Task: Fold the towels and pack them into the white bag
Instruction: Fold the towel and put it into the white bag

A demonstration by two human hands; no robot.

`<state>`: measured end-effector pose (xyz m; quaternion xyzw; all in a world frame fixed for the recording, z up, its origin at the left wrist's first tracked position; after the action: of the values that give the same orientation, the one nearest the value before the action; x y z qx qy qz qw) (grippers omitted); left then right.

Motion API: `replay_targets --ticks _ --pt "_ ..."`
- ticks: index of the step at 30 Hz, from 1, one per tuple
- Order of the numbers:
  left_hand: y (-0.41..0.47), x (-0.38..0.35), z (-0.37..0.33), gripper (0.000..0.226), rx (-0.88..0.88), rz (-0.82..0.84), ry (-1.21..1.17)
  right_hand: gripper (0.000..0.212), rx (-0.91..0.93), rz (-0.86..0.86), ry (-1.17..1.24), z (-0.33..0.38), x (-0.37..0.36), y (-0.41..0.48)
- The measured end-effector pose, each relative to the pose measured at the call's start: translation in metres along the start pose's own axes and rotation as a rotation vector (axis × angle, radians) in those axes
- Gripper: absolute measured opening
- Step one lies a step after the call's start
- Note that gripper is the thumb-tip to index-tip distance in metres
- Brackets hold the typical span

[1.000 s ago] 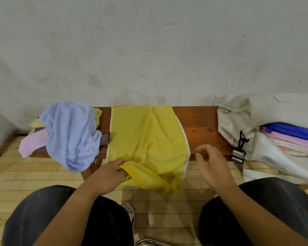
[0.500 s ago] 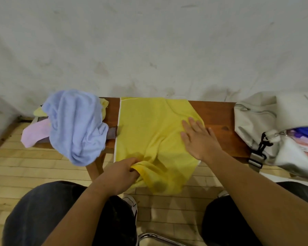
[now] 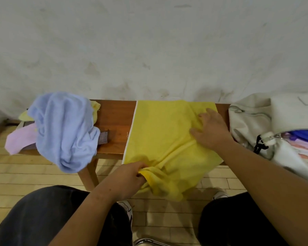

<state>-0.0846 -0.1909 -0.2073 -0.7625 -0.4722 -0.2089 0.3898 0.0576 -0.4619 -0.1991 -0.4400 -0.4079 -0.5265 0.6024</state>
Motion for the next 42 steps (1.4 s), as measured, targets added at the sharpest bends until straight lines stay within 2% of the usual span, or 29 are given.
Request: replay_targets --ticks 2,4,7,13,15,18,20,23,24,25,29,31,33,37,42 --pt "0.001 -0.003 0.0 0.019 0.007 0.018 0.011 0.079 0.088 0.134 -0.052 0.017 -0.017 0.008" --pt "0.002 -0.006 0.002 0.023 0.016 0.038 0.0 0.083 0.199 0.216 -0.046 0.038 -0.03 0.012" --pt "0.004 -0.01 0.006 0.028 0.049 0.07 -0.006 0.083 0.301 0.237 -0.06 0.051 -0.041 0.015" --pt "0.004 -0.01 0.02 0.025 0.099 0.077 -0.014 0.081 0.03 0.052 -0.127 0.003 -0.04 0.035" --pt "0.006 -0.01 0.021 0.024 0.102 0.074 -0.039 0.083 0.02 0.04 -0.113 -0.005 -0.037 0.041" --pt "0.007 -0.008 0.016 0.024 0.092 0.071 -0.056 0.084 0.052 0.109 -0.06 -0.01 -0.035 0.051" --pt "0.008 -0.007 0.014 0.023 0.087 0.074 -0.07 0.075 0.085 0.073 0.095 -0.006 -0.027 0.045" --pt "0.007 -0.004 0.008 0.024 0.072 0.061 -0.071 0.033 0.202 -0.186 0.355 0.01 -0.002 -0.009" --pt "0.007 -0.003 0.007 0.025 0.069 0.056 -0.068 0.022 0.234 -0.227 0.411 0.016 0.002 -0.036" --pt "0.008 -0.003 0.007 0.026 0.066 0.055 -0.074 0.022 0.251 -0.209 0.46 0.021 -0.001 -0.064" --pt "0.006 -0.001 -0.006 0.029 0.049 0.071 -0.233 0.042 0.204 0.052 0.574 0.03 -0.049 -0.154" --pt "0.003 -0.001 -0.018 0.031 0.05 0.092 -0.319 0.057 0.214 0.089 0.535 0.035 -0.077 -0.18" --pt "0.0 -0.001 -0.026 0.026 0.06 0.115 -0.354 0.072 0.203 0.071 0.521 0.037 -0.097 -0.191" --pt "-0.006 -0.004 -0.037 0.013 0.081 0.152 -0.469 0.066 0.091 -0.084 0.475 0.029 -0.103 -0.19" --pt "-0.018 -0.007 -0.052 0.026 0.071 0.186 -0.561 0.084 0.049 -0.225 0.47 0.057 -0.082 -0.198"
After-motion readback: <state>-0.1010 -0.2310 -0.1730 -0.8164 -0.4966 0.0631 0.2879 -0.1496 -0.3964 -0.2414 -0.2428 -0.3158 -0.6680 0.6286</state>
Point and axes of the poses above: each hand's wrist, its own y-axis towards the middle knuckle, its own x-axis out of the back of the hand, z = x × y, the point moved 6 cm from there along y, towards the middle knuckle, and after that the axes turned 1 degree about -y, right-handed, at the moved point
